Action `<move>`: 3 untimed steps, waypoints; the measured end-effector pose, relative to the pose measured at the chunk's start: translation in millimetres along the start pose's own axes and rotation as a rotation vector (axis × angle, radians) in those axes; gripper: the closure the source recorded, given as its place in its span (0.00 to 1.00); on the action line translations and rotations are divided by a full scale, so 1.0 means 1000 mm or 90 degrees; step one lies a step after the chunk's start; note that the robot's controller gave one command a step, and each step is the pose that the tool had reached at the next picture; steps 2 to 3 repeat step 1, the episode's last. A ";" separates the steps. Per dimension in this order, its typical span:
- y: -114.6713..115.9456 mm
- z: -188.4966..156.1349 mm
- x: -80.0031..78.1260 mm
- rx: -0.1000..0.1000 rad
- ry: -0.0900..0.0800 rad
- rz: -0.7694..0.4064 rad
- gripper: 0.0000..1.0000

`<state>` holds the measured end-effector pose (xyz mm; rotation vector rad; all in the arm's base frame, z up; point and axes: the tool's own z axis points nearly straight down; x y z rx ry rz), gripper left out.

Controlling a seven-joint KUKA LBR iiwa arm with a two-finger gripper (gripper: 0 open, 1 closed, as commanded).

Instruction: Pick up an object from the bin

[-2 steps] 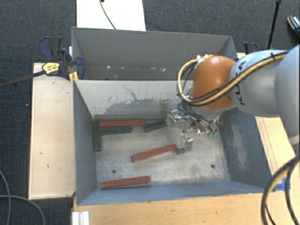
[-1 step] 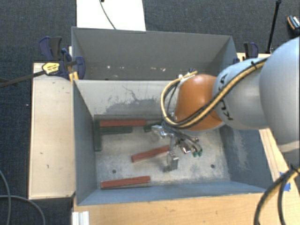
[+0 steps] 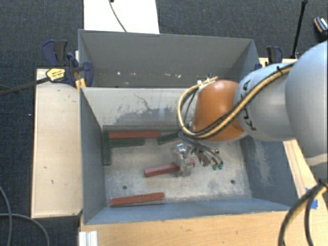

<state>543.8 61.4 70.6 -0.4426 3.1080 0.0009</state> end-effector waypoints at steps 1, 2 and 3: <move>-0.014 -0.157 0.006 0.002 -0.005 -0.041 1.00; -0.014 -0.157 0.006 0.002 -0.005 -0.041 1.00; -0.014 -0.157 0.006 0.002 -0.005 -0.041 1.00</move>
Offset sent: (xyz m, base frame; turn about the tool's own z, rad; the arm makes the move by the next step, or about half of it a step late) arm -0.0043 -0.0146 0.1517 -0.0670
